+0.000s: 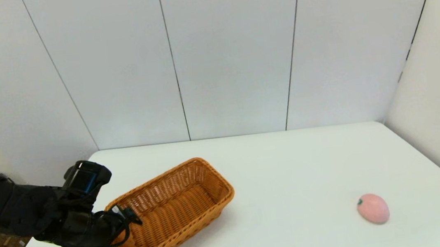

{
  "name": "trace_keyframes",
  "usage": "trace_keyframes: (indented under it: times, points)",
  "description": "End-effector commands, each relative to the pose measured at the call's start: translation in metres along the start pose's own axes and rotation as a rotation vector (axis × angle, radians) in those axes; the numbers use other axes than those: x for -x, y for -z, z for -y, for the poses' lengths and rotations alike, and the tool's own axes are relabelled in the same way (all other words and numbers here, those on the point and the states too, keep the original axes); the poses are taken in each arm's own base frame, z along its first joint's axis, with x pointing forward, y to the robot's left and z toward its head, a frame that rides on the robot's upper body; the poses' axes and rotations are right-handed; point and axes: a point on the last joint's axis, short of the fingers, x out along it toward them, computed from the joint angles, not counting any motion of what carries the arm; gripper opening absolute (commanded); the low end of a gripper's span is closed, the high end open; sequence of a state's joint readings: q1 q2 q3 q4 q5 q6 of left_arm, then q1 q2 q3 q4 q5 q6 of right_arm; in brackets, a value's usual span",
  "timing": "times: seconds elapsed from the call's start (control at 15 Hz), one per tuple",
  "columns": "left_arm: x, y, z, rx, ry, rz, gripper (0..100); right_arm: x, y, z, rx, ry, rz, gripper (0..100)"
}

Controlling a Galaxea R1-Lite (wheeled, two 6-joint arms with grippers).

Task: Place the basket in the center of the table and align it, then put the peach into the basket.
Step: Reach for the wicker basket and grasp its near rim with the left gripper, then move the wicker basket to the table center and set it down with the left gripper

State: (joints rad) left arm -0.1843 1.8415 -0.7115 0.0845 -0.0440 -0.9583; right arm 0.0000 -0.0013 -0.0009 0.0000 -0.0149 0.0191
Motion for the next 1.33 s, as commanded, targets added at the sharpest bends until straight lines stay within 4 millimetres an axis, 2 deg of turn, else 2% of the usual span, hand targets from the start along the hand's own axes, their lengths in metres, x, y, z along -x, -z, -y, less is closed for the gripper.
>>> trace_keyframes:
  times: [0.07,0.13,0.2,0.53,0.73,0.93,1.0,1.13,1.2,1.33]
  points:
    - [-0.026,-0.003,0.002,0.008,-0.019,-0.013,100,0.0,0.0,0.0,-0.001,0.0,-0.001,100]
    - [-0.029,-0.003,0.003,0.006,-0.018,-0.013,100,0.0,0.0,0.0,-0.001,0.0,-0.001,100]
    - [-0.031,-0.004,0.003,0.006,-0.019,-0.014,0,0.0,0.0,0.0,-0.001,0.0,-0.001,100]
    - [-0.035,-0.006,0.006,0.006,0.006,0.004,0,0.0,0.0,0.0,-0.001,0.0,0.001,100]
    - [-0.03,-0.007,0.008,0.005,0.026,0.016,0,0.0,0.0,0.0,-0.001,0.0,-0.001,100]
    - [-0.006,-0.007,0.012,-0.003,0.103,0.047,0,0.0,0.0,0.0,-0.001,0.0,-0.001,100]
    - [0.008,-0.004,0.014,-0.019,0.144,0.067,0,0.0,0.0,0.0,-0.001,0.0,-0.002,100]
    - [0.04,0.012,0.025,-0.083,0.258,0.103,0,0.0,0.0,0.0,-0.001,0.0,-0.001,100]
    - [0.056,0.026,0.033,-0.138,0.324,0.107,0,0.0,0.0,0.0,-0.001,0.0,-0.001,100]
    - [0.073,0.045,0.044,-0.214,0.398,0.098,0,0.0,0.0,0.0,-0.001,0.0,-0.001,100]
